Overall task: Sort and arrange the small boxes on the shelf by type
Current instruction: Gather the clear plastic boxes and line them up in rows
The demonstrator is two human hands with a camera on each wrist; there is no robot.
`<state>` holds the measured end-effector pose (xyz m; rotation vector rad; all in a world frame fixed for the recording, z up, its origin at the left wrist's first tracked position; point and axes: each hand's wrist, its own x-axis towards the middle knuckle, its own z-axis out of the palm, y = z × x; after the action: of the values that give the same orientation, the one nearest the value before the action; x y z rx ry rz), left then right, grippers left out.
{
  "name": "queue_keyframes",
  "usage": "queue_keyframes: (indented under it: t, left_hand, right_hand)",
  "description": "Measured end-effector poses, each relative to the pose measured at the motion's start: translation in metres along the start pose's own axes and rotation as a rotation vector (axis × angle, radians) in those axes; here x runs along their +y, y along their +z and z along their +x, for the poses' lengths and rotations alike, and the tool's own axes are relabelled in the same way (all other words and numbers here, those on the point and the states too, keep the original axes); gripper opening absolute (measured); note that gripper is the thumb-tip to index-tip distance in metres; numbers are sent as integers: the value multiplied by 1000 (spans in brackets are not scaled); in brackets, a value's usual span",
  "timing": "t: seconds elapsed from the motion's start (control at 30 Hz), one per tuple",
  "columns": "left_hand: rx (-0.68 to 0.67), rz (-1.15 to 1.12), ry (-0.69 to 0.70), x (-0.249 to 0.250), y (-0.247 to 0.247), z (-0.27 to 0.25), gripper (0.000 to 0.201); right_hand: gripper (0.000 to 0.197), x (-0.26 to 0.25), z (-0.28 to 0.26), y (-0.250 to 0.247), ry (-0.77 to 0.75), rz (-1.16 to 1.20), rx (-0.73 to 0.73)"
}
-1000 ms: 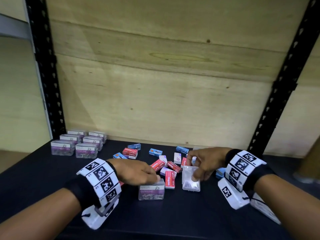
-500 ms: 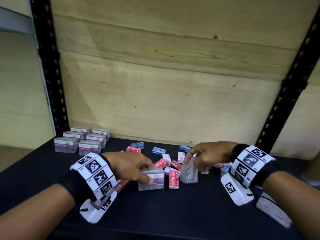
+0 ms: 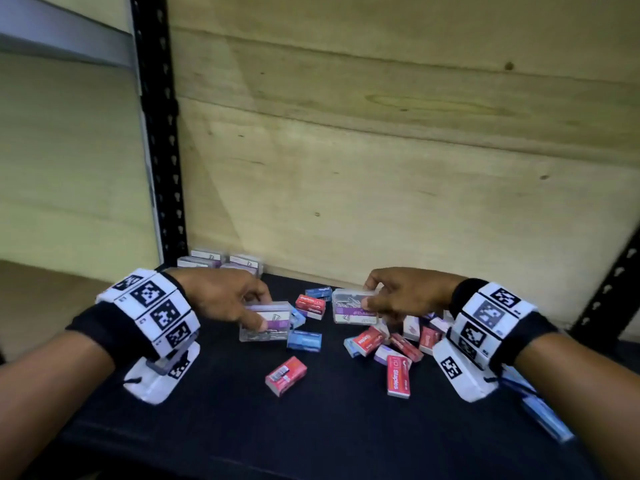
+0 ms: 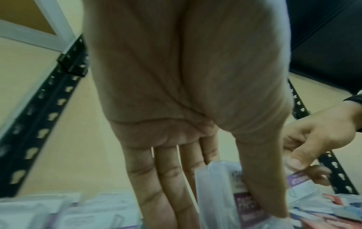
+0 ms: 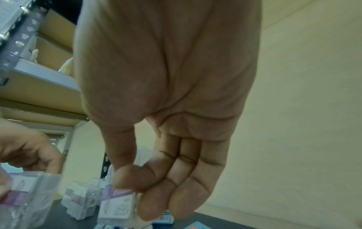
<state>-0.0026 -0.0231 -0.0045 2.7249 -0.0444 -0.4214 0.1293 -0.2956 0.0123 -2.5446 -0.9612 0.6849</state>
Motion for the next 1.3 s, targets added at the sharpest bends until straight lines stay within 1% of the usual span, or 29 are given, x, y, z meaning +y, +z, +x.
queue_keyframes:
  t: [0.2, 0.27, 0.33, 0.4, 0.47, 0.53, 0.67, 0.77, 0.9, 1.0, 1.13, 1.23, 1.3]
  left_hand:
    - [12, 49, -141, -55, -9, -19, 28]
    - [13, 43, -170, -72, -10, -24, 25]
    - [14, 11, -201, -87, -11, -29, 23]
    - [23, 5, -232, -101, -12, -34, 19]
    - [36, -3, -263, -112, -13, -38, 16]
    - [46, 1, -288, -120, -14, -41, 17]
    - [53, 40, -324, -130, -16, -45, 24]
    - [67, 31, -337, -135, -15, -48, 26]
    - [96, 14, -366, -141, -14, -47, 32]
    - [116, 42, -386, -141, -11, -44, 34]
    - [187, 46, -377, -145, -7, -43, 35]
    - [235, 39, -390, -147, -6, -45, 45]
    - [251, 32, -436, -149, -4, -48, 49]
  right_hand:
    - [15, -47, 44, 27, -97, -2, -98]
    - [14, -61, 55, 34, -149, -35, -102]
    - [16, -77, 65, 39, -211, -102, -68]
    - [23, -92, 75, 43, -263, -170, -34]
    - [27, -103, 83, 47, -290, -219, -36]
    - [31, -112, 90, 51, -320, -264, -49]
    - [29, -126, 98, 56, -320, -354, -80]
    - [36, -136, 104, 60, -299, -421, -74]
    - [36, -152, 112, 68, -307, -493, -18]
    - [41, -163, 117, 74, -329, -533, 15]
    - [42, -174, 125, 86, -342, -623, 64]
    - [44, -177, 130, 96, -347, -668, 87]
    - [44, -179, 133, 99, -347, -692, 85]
